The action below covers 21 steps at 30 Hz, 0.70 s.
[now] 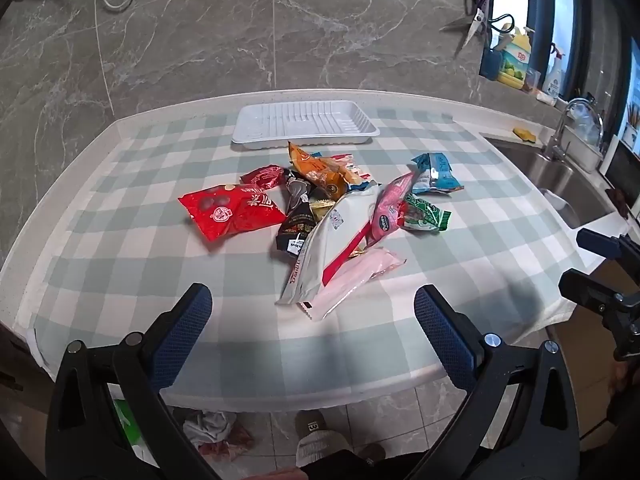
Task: Organize snacks
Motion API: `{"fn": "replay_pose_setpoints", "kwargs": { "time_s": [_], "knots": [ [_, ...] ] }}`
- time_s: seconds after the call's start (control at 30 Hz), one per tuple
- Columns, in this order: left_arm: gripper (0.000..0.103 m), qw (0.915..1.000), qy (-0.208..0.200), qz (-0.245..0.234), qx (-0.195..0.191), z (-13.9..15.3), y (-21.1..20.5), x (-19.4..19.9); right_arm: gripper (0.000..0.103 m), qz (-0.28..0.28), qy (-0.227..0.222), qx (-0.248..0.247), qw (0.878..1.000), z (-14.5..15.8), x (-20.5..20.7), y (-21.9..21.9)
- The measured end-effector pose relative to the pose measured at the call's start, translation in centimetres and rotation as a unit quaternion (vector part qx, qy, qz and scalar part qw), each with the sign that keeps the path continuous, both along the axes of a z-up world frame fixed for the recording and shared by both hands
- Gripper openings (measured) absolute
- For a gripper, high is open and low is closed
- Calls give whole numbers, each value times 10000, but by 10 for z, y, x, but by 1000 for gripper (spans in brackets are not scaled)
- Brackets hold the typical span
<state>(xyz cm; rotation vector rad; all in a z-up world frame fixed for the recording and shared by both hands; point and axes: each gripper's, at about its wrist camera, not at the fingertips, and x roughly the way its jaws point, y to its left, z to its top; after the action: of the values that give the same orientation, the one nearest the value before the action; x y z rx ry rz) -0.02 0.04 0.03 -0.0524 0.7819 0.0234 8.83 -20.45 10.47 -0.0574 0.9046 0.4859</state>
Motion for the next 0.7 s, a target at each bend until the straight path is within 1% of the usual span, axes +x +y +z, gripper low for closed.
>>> {"fn": "replay_pose_setpoints", "kwargs": {
  "time_s": [0.1, 0.13, 0.3, 0.7],
  "knots": [
    [103, 10000, -3, -61, 41, 1, 2, 1, 103, 0, -29, 10, 10000, 0, 0, 0],
    [103, 9999, -30, -11, 107, -1, -2, -1, 103, 4, -29, 5, 10000, 0, 0, 1],
    [103, 9999, -25, 4, 165, -1, -4, 0, 103, -5, -19, 36, 10000, 0, 0, 0],
    [103, 9999, 2, -7, 138, -2, -7, 1, 103, -11, -4, 46, 10000, -2, 1, -1]
  ]
}}
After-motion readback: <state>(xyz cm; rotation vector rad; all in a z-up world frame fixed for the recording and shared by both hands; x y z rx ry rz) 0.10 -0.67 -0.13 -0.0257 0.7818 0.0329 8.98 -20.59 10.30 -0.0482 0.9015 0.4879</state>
